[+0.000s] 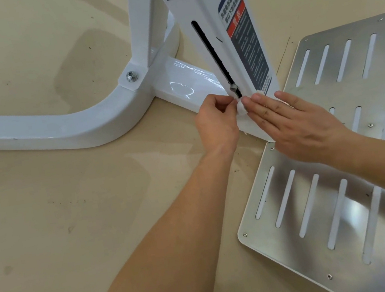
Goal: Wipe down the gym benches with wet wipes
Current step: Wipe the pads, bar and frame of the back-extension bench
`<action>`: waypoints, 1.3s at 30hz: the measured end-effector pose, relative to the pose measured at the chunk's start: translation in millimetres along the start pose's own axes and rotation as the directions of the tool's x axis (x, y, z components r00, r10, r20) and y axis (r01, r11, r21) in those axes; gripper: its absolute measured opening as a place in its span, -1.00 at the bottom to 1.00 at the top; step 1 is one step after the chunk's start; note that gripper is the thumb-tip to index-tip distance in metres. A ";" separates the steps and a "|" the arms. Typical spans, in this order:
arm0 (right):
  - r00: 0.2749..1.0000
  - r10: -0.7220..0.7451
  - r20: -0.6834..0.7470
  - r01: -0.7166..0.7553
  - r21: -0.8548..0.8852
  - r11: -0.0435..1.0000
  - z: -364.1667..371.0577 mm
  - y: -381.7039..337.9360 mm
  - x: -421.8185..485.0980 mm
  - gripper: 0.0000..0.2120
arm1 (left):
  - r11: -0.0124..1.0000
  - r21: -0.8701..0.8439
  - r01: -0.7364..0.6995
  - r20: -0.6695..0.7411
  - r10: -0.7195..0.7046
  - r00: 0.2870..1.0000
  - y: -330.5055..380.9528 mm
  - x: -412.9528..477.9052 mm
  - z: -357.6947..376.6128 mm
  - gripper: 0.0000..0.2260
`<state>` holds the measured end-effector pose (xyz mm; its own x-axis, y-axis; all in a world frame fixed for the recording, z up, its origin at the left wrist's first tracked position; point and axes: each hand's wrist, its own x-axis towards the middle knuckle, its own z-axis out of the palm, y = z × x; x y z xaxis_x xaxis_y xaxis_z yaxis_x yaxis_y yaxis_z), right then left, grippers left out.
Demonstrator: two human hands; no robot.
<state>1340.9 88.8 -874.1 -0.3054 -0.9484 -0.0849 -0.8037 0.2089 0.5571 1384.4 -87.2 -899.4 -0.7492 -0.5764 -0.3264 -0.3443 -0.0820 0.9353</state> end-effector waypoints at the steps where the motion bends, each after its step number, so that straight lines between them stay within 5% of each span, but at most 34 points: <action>1: 0.999 -0.019 0.030 0.019 -0.002 1.000 2.3 -0.7 -3.9 -0.43 | 1.000 0.009 0.015 0.009 -0.015 1.000 -2.5 -0.3 1.8 -0.93; 10: 0.998 -0.007 0.063 0.012 -0.074 0.997 -8.3 5.2 -4.9 -0.39 | 0.999 -0.023 -0.029 -0.039 0.028 0.999 7.8 2.7 -5.2 -0.93; 18: 0.956 -0.139 0.258 0.180 -0.142 0.973 13.9 -7.4 -20.3 -0.39 | 0.996 0.085 0.013 0.066 -0.019 0.998 -24.8 2.8 14.6 -0.93; 30: 0.926 -0.206 0.316 0.207 0.030 0.978 40.9 -14.3 -41.2 -0.37 | 0.991 0.102 0.091 0.121 -0.103 0.987 -68.4 -3.4 44.0 -0.85; 39: 0.916 -0.140 0.375 0.028 0.289 0.957 16.5 -24.8 -30.4 -0.38 | 0.989 0.111 0.099 0.196 -0.119 0.973 -64.7 -0.1 28.7 -0.87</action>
<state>1361.7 116.4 -899.0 -0.3585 -0.8088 -0.4662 -0.9253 0.2419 0.2921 1390.5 -58.5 -963.9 -0.7990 -0.3916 -0.4563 -0.4777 -0.0475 0.8773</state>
